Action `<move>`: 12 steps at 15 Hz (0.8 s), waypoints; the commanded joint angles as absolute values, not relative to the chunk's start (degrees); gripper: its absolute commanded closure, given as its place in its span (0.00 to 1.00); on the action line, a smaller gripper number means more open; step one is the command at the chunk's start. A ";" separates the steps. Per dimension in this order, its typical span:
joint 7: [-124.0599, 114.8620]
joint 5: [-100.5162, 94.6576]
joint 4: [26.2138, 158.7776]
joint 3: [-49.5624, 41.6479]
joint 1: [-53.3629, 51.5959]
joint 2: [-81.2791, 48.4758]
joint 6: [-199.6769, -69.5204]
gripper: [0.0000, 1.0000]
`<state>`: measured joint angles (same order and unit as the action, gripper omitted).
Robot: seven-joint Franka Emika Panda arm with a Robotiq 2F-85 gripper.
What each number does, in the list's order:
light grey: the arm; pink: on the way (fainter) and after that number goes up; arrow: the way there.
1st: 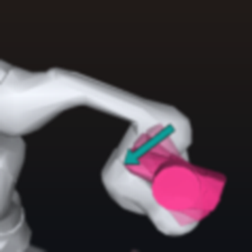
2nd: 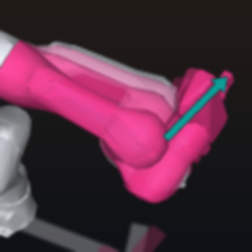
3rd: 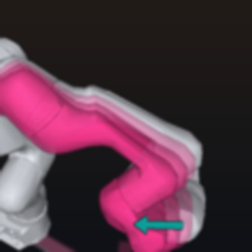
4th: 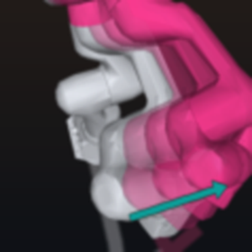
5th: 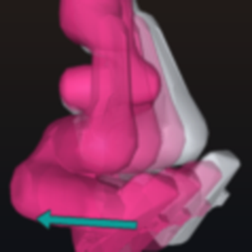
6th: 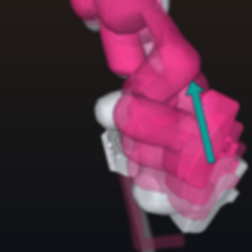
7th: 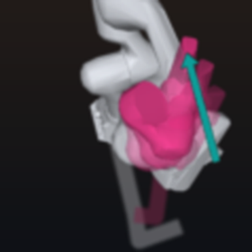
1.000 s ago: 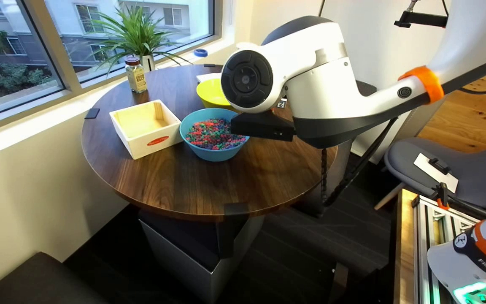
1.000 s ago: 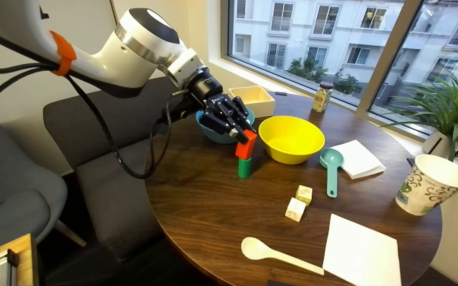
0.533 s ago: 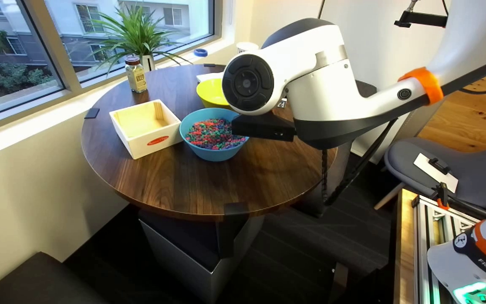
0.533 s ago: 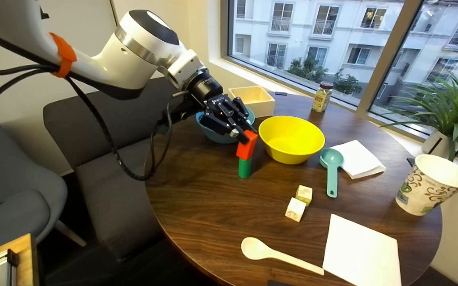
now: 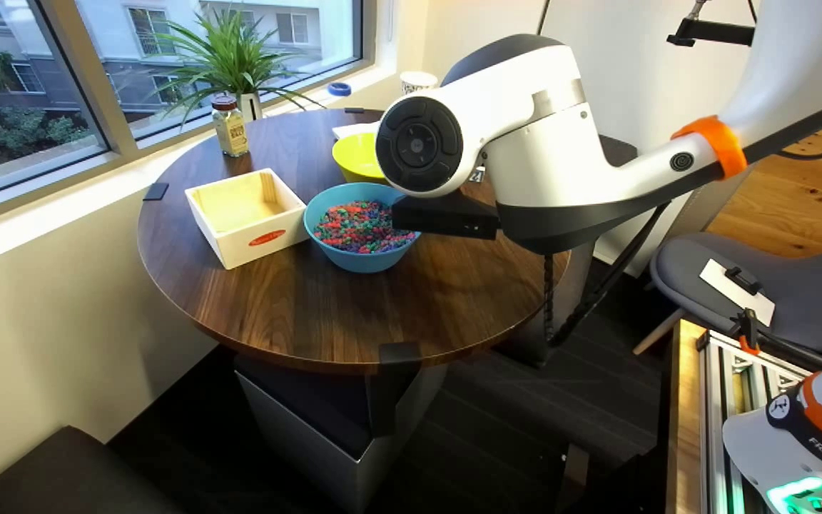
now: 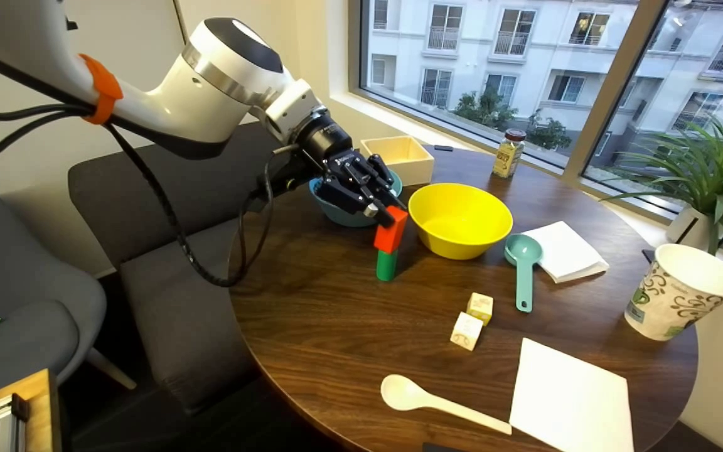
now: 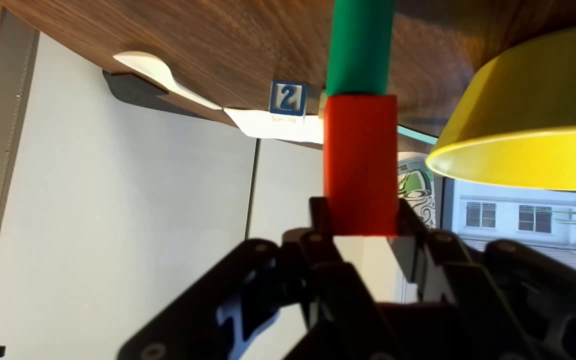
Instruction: Stack up the objects one on top of the other
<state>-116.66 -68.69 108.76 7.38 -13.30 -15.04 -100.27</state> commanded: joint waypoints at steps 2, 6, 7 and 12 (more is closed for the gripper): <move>-117.93 -70.11 110.16 7.79 -12.72 -15.10 -101.62 0.34; -117.77 -70.23 110.29 7.75 -12.68 -15.19 -101.63 0.09; -117.72 -70.25 110.34 7.74 -12.66 -15.17 -101.62 0.01; -117.12 -70.21 110.76 7.59 -12.08 -12.98 -102.20 0.00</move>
